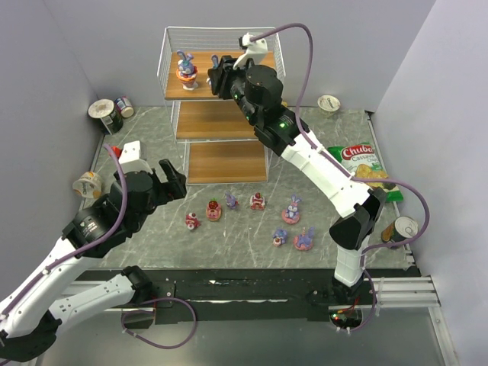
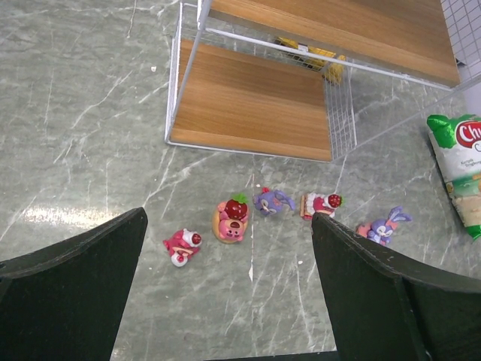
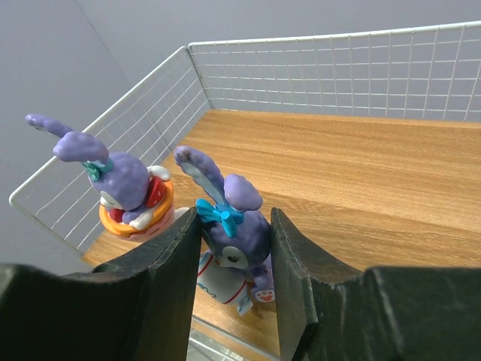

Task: Place and organize the plastic toys onto the shelf

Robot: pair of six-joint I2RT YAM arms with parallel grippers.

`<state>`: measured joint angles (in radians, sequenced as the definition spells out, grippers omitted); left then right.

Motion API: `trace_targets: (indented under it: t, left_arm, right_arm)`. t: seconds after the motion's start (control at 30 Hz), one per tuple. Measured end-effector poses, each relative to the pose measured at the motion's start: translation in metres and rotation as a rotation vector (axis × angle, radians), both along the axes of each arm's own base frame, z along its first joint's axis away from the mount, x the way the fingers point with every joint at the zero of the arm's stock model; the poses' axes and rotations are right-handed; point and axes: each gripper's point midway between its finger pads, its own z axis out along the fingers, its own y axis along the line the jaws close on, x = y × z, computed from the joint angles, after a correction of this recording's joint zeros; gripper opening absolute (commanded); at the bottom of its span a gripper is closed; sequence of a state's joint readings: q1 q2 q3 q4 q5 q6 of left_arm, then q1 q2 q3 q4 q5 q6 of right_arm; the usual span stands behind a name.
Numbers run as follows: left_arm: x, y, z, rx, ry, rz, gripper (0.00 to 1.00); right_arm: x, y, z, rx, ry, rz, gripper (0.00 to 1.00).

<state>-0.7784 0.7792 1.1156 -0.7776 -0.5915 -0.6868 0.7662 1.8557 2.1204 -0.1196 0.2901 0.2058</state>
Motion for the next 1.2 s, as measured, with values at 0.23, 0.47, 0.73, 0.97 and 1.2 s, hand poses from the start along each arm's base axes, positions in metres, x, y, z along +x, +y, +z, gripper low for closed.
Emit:
trace_targets:
  t: [0.23,0.47,0.73,0.97,1.2]
  left_arm:
    - [-0.001,0.000,-0.001,-0.003,0.007,0.003,0.97]
    - [-0.001,0.001,-0.002,-0.004,0.008,0.004,0.96]
    - [-0.002,0.001,-0.002,-0.006,0.009,0.005,0.96]
    - [-0.002,0.001,-0.002,-0.007,0.009,0.005,0.97]
    - [-0.002,0.001,-0.002,-0.009,0.009,0.006,0.96]
  right_arm:
    - [0.001,-0.001,0.000,0.013,0.005,-0.007,0.50]
    - [0.004,-0.002,-0.003,0.029,0.004,-0.022,0.53]
    - [0.002,-0.006,-0.005,0.061,0.001,-0.036,0.57]
    - [0.002,-0.008,-0.005,0.070,0.000,-0.040,0.69]
    - [0.005,-0.012,-0.007,0.067,0.009,-0.048,0.73]
